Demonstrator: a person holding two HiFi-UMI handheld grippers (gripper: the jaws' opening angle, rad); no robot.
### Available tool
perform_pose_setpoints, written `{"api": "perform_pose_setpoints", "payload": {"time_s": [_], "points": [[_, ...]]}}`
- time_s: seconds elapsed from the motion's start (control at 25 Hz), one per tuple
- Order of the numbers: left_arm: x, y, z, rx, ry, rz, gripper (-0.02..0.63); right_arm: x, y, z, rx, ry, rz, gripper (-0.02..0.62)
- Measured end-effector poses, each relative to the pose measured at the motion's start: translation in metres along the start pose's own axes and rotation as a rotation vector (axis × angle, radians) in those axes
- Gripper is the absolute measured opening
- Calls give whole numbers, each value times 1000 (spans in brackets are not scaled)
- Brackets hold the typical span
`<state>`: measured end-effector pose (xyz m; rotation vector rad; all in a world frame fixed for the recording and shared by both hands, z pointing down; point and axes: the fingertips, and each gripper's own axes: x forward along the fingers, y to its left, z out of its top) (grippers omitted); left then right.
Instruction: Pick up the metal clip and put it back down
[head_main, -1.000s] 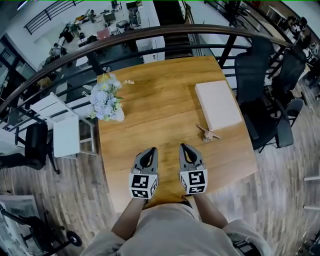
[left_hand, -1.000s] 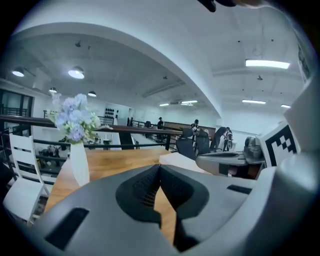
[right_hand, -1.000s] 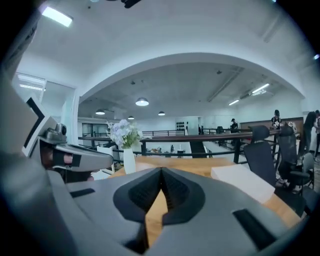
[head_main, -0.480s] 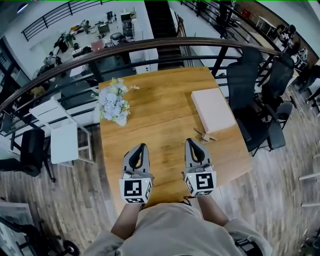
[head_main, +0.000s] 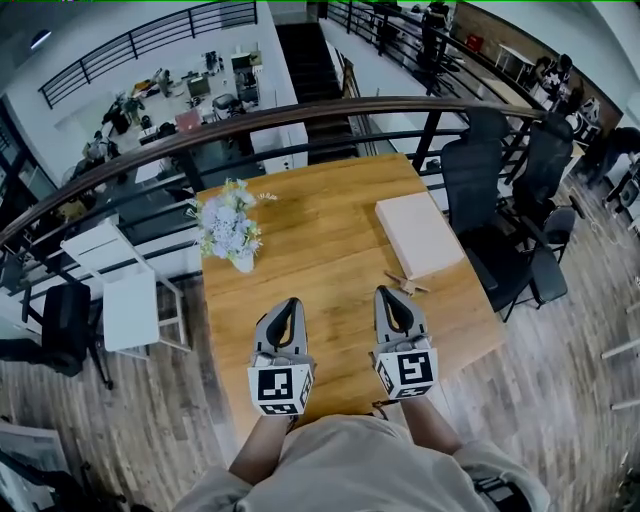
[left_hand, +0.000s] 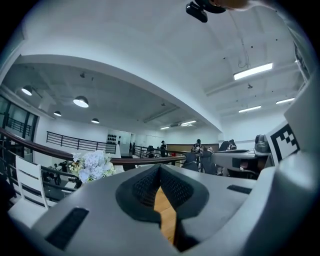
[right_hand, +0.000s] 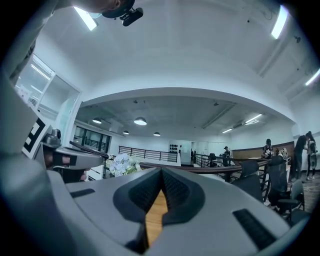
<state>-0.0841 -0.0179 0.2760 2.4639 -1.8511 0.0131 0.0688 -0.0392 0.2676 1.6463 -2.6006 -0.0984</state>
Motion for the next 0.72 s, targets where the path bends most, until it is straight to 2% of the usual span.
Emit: {"api": "perform_pose_setpoints", "payload": {"time_s": [0.72], "points": [[-9, 6, -2, -10, 3, -23, 23, -8, 4, 0, -22, 8, -10, 26]]}}
